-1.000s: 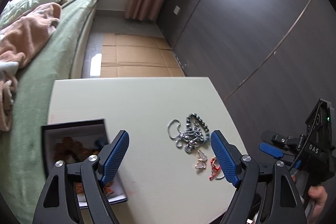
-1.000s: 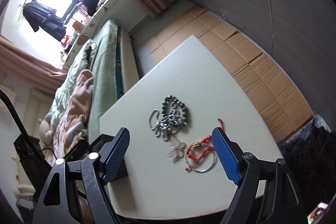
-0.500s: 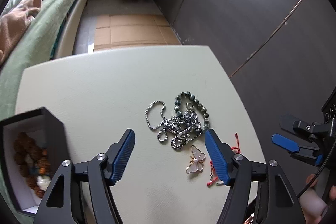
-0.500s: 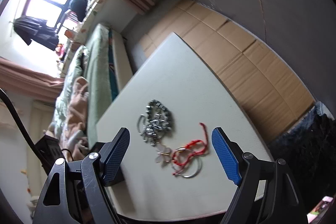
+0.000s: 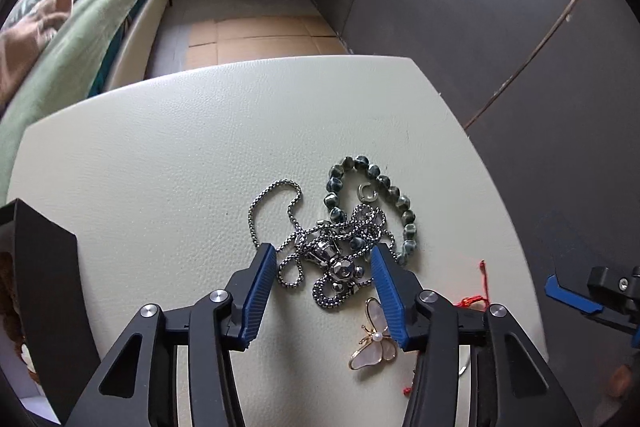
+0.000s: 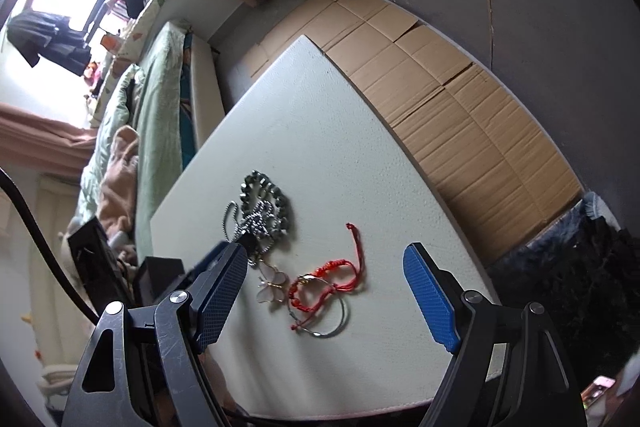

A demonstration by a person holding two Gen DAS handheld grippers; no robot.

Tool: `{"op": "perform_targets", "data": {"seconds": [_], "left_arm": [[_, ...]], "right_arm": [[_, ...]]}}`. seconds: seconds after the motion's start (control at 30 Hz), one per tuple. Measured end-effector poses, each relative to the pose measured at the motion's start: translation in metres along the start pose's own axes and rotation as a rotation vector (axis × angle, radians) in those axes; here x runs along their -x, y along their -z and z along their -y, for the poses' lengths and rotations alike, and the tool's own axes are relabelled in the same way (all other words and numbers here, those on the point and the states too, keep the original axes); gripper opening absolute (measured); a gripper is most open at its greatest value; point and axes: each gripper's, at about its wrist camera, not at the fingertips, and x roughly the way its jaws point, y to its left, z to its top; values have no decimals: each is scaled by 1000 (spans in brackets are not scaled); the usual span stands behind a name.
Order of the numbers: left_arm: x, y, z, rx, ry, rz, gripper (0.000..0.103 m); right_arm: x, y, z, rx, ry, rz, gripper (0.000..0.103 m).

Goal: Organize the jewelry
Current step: 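Reach to the silver chain necklace and grasp it with the left gripper, then grasp the red string bracelet with the right gripper while the left lifts the silver chain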

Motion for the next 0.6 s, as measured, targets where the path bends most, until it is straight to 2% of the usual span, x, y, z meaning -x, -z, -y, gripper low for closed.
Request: {"op": "perform_targets", "data": {"seconds": [0.1, 0.17, 0.27, 0.33, 0.6], "left_arm": [[1, 3, 2, -36, -40, 18, 40], [2, 5, 1, -66, -65, 24, 26], [5, 5, -8, -48, -32, 16, 24], [6, 5, -15, -29, -29, 2, 14], [20, 5, -23, -8, 30, 23, 14]], "right_arm": [[-3, 2, -2, 13, 15, -8, 81], [-4, 3, -3, 24, 30, -9, 81], [-5, 4, -6, 36, 38, -9, 81], [-5, 6, -8, 47, 51, -6, 81], [-12, 10, -13, 87, 71, -25, 80]]}}
